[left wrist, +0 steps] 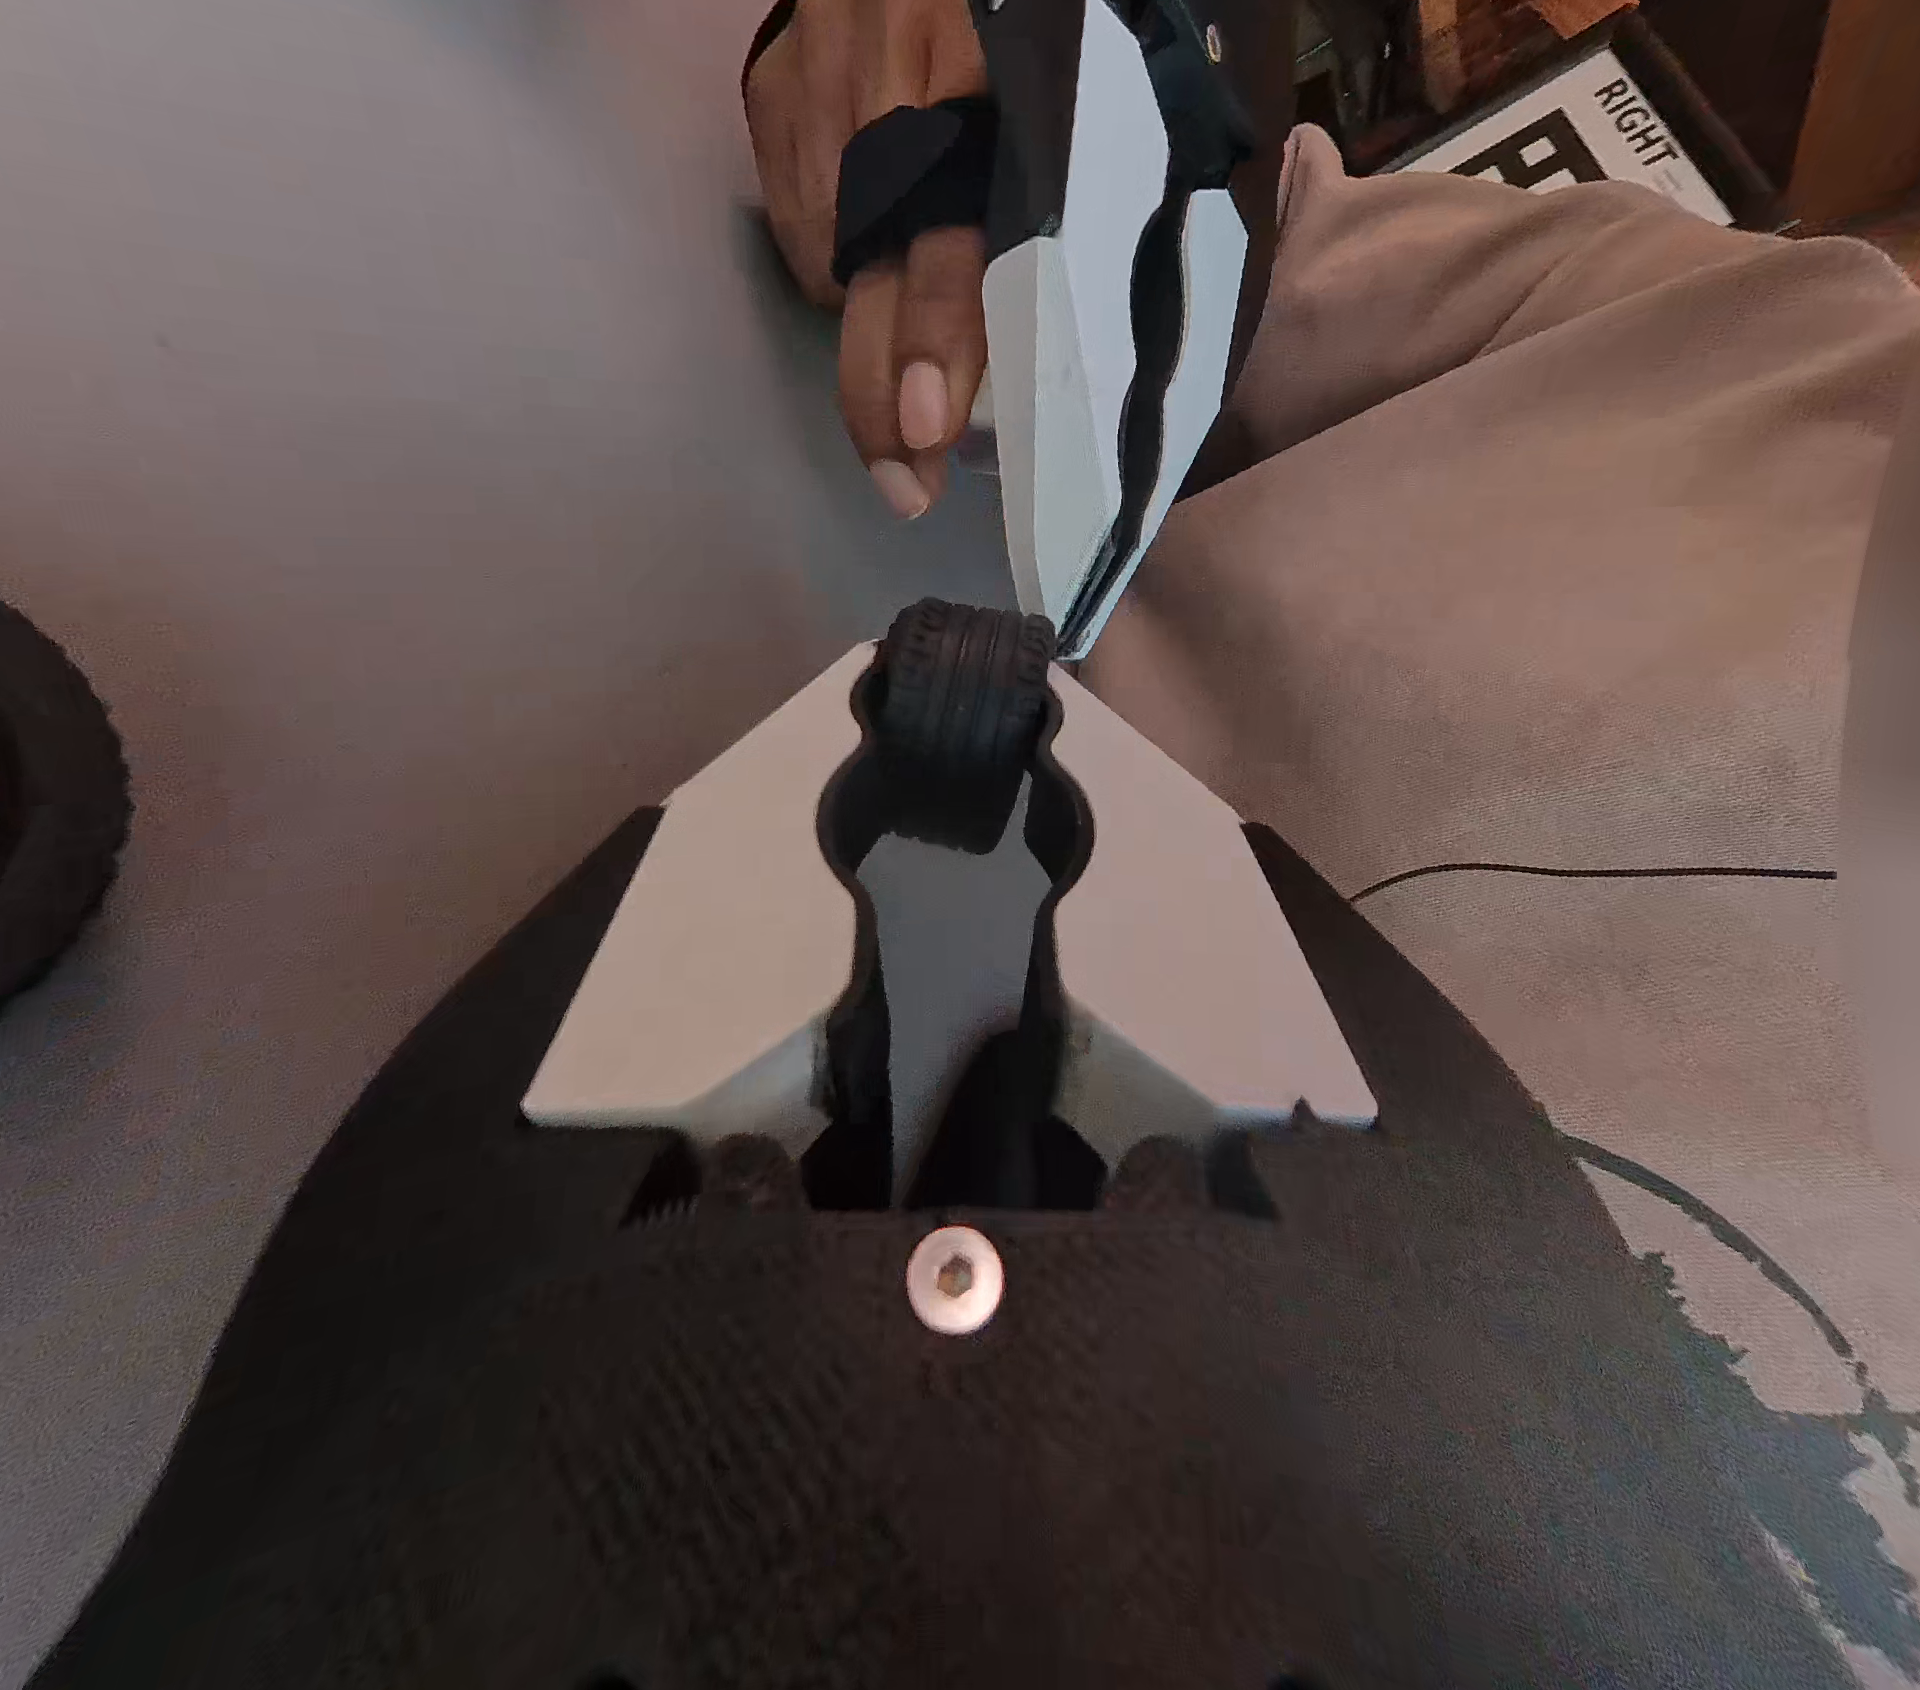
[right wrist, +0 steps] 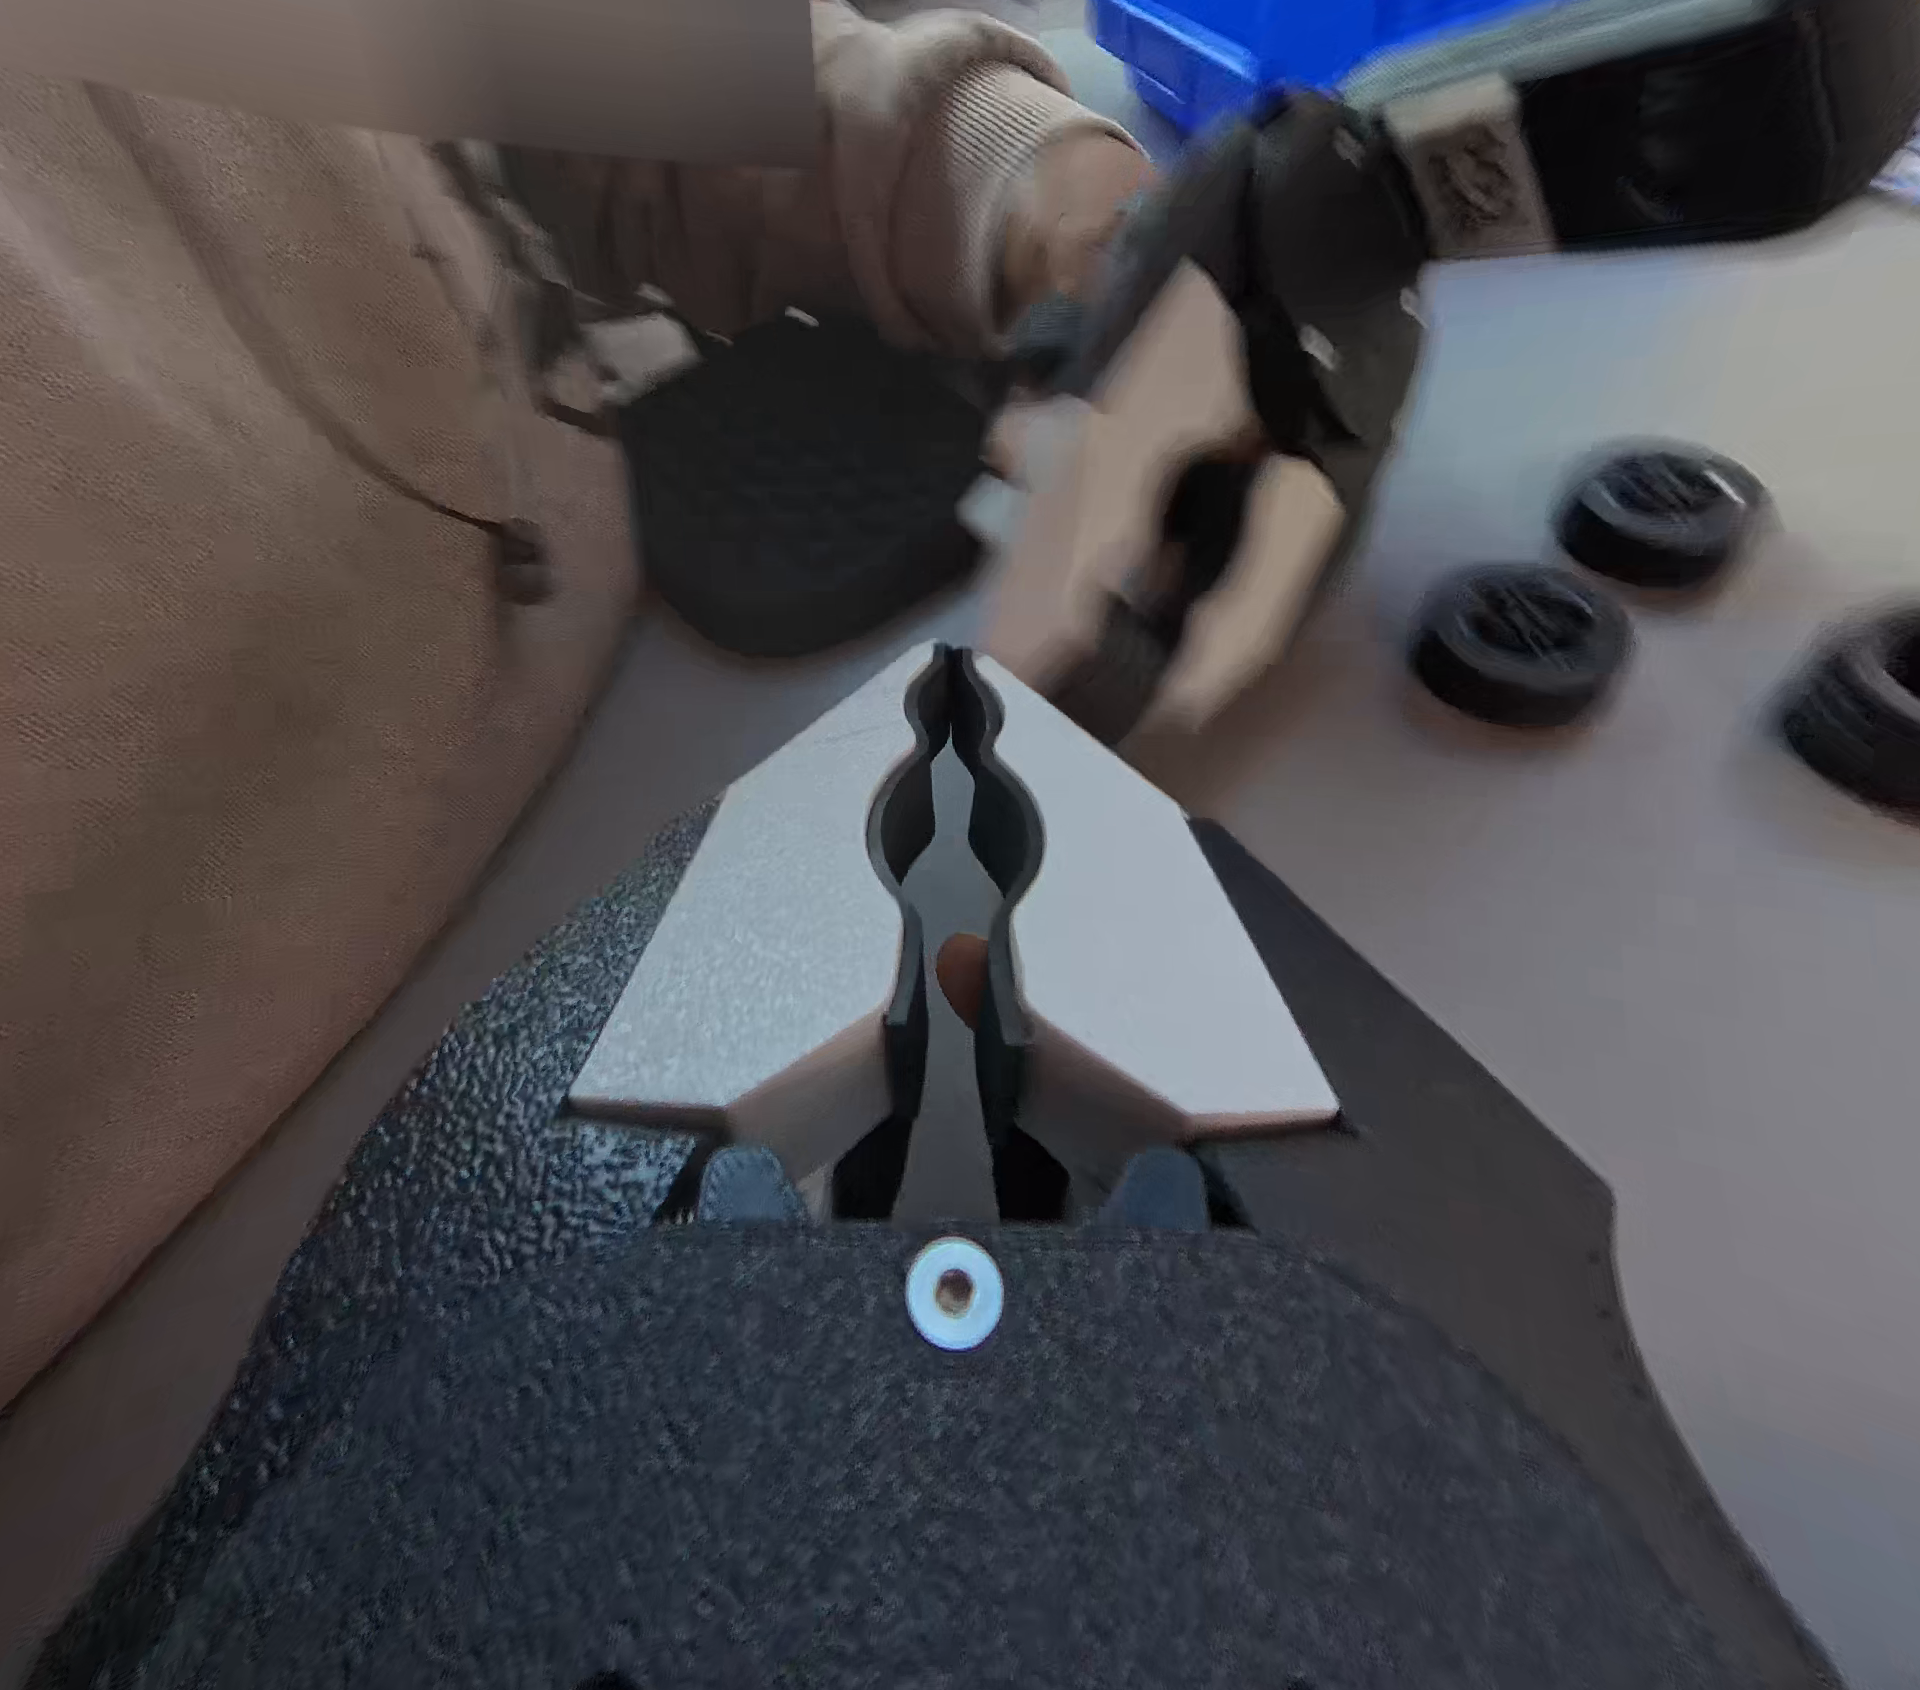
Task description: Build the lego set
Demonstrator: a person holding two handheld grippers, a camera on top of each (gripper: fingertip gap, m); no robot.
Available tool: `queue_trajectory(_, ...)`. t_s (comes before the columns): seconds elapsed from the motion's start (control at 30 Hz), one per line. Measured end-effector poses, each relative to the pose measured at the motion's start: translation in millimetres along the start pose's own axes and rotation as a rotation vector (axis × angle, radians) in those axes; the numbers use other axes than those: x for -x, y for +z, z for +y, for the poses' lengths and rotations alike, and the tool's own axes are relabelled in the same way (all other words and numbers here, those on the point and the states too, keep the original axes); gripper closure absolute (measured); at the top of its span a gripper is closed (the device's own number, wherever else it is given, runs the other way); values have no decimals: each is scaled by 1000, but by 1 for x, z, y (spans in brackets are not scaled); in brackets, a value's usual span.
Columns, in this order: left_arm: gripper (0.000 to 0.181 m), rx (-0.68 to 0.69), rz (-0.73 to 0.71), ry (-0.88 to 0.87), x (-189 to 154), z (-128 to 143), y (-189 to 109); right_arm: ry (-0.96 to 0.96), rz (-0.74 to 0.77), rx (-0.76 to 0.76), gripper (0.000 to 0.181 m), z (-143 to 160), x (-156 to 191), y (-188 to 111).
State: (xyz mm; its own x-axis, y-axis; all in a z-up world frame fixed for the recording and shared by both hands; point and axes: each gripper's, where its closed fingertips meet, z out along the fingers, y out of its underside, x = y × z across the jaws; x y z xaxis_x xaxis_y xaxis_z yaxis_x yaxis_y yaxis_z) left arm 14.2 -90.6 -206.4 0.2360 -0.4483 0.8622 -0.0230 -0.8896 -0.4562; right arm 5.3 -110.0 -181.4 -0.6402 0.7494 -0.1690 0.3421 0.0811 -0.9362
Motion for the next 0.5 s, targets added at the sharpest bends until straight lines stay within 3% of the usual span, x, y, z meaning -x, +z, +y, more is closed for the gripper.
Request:
queue_trajectory(0.03,161,-86,-50,-69,12,-16,-2,22,-131,-143,181,-26,25,3)
queue_trajectory(0.1,160,-98,-19,12,4,-30,1,-189,-17,87,181,2,22,28)
queue_trajectory(0.17,160,-49,-84,207,-11,-28,8,-101,52,-9,181,-16,5,-1)
queue_trajectory(0.3,160,-194,-134,215,-4,-45,-13,-75,214,-180,181,-50,-10,-51)
queue_trajectory(0.4,159,-245,-123,267,-11,-50,-17,-25,348,-149,151,-35,-31,-57)
queue_trajectory(0.5,159,-306,-96,313,-23,-58,-19,10,401,-103,136,-29,-40,-48)
